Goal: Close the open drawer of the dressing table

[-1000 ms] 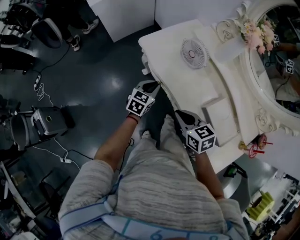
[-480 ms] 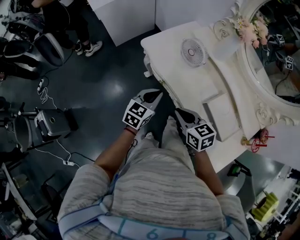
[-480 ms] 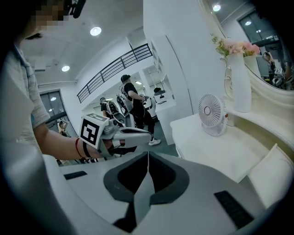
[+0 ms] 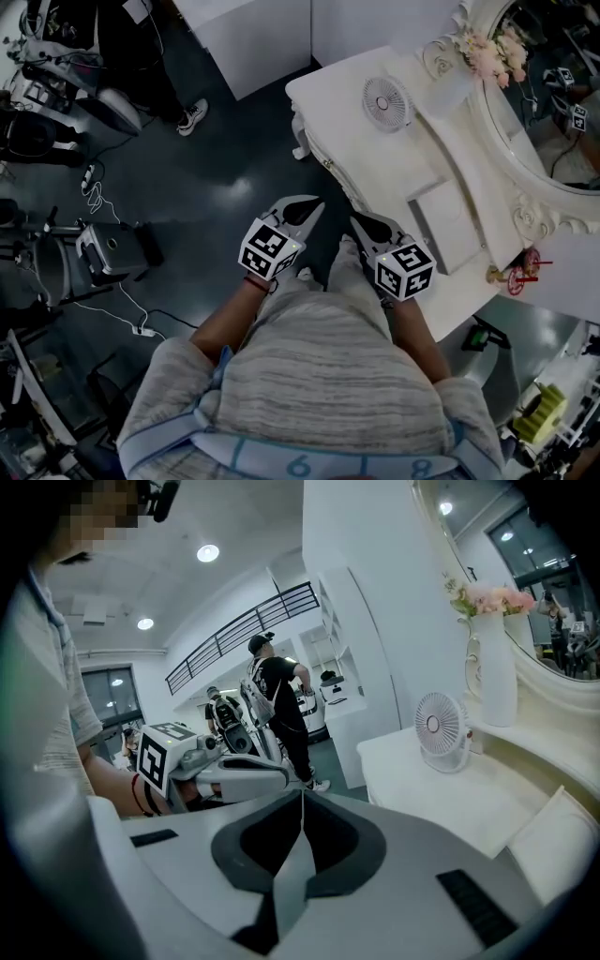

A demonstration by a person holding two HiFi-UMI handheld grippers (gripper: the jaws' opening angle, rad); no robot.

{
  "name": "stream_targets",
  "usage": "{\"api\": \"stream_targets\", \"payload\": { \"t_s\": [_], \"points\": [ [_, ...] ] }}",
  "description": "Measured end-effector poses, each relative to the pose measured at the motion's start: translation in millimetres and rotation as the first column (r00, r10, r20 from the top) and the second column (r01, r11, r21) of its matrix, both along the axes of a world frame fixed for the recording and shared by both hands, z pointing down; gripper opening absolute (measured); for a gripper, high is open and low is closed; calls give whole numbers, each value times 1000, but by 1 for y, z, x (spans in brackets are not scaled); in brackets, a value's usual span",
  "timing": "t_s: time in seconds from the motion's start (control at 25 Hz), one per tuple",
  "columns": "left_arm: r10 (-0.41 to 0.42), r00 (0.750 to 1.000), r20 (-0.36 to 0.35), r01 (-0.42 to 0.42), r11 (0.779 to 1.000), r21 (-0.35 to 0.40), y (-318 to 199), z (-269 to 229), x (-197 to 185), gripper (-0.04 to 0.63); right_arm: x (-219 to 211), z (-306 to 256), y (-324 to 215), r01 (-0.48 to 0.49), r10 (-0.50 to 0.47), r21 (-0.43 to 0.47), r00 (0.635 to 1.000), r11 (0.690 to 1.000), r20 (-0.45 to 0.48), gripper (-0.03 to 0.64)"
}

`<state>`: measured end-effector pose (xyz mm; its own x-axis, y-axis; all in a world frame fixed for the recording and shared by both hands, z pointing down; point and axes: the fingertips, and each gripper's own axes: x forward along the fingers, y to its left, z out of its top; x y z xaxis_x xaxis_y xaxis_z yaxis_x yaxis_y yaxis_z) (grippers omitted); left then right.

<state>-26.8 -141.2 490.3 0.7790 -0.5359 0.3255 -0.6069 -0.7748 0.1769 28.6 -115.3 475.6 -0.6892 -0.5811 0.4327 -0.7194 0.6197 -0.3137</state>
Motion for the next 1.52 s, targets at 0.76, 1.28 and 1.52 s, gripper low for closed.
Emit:
{"api": "stream_targets", "payload": {
  "t_s": [0.76,1.28,1.52],
  "points": [
    [36,999,-15,-35,998,50,54,-35,-17,14,-29,-35,32,69,-69,71,998,995,-2,11],
    [43,997,-59,-38,996,76,62,-52,-31,14,-50,-46,41,131,-126,94,990,987,-56,9],
    [59,995,-81,-51,995,90,68,-59,-35,14,-54,-54,42,148,-141,109,988,983,-66,9]
  ]
}}
